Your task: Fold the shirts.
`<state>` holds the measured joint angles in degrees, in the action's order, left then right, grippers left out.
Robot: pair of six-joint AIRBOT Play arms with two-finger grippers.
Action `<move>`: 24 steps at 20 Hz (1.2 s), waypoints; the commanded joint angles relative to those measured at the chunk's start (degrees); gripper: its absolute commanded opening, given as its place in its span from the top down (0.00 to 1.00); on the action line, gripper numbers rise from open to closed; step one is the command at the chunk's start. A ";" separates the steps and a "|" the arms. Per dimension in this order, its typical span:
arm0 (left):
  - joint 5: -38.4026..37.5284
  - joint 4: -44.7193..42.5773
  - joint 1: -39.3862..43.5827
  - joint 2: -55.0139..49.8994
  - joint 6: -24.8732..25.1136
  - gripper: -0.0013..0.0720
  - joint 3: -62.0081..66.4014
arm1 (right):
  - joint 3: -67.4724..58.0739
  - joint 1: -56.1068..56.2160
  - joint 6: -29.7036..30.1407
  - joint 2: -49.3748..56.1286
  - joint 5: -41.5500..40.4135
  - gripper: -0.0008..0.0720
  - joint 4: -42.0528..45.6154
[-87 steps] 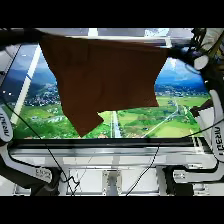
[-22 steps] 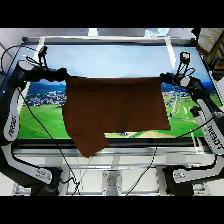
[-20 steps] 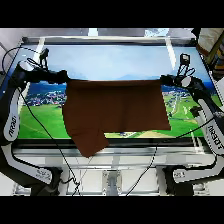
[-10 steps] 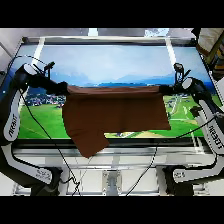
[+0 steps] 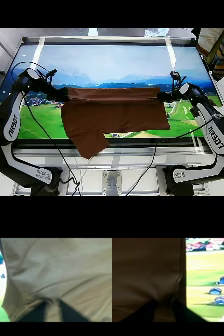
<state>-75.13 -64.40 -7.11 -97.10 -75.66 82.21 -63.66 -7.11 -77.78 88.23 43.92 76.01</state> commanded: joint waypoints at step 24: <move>-7.56 -12.66 0.02 28.22 0.15 0.43 35.32 | -33.27 -0.04 -0.26 -24.11 21.75 0.44 30.27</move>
<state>-79.75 -73.56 -7.11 -77.58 -75.75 119.17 -95.24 -7.11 -77.95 70.19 56.40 98.41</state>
